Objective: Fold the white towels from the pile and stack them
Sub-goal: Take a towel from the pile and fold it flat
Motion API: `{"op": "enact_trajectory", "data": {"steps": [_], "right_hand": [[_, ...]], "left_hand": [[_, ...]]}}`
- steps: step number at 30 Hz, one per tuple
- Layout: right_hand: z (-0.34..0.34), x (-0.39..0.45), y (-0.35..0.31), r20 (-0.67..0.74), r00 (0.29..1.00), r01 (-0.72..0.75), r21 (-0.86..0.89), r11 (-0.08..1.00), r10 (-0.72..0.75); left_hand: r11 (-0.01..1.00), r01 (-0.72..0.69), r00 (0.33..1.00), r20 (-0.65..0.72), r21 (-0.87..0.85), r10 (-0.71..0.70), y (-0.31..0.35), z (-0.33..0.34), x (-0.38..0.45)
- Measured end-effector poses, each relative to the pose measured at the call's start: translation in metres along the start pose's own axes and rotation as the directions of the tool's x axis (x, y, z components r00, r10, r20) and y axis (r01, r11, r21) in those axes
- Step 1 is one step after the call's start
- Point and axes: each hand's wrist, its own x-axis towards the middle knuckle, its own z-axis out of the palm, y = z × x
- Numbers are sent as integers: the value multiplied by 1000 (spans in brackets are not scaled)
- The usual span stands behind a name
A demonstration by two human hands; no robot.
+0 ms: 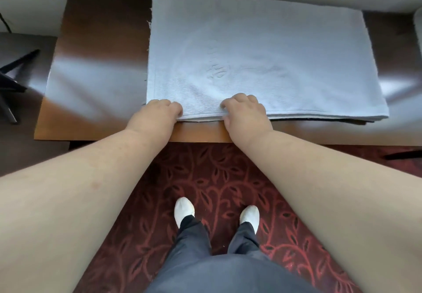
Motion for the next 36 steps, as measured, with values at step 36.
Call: {"op": "enact_trajectory", "data": {"steps": [36], "right_hand": [[-57, -56, 287, -15, 946, -321, -157, 934, 323]], "left_hand": [[927, -214, 977, 53, 307, 208, 231, -4, 77]]}}
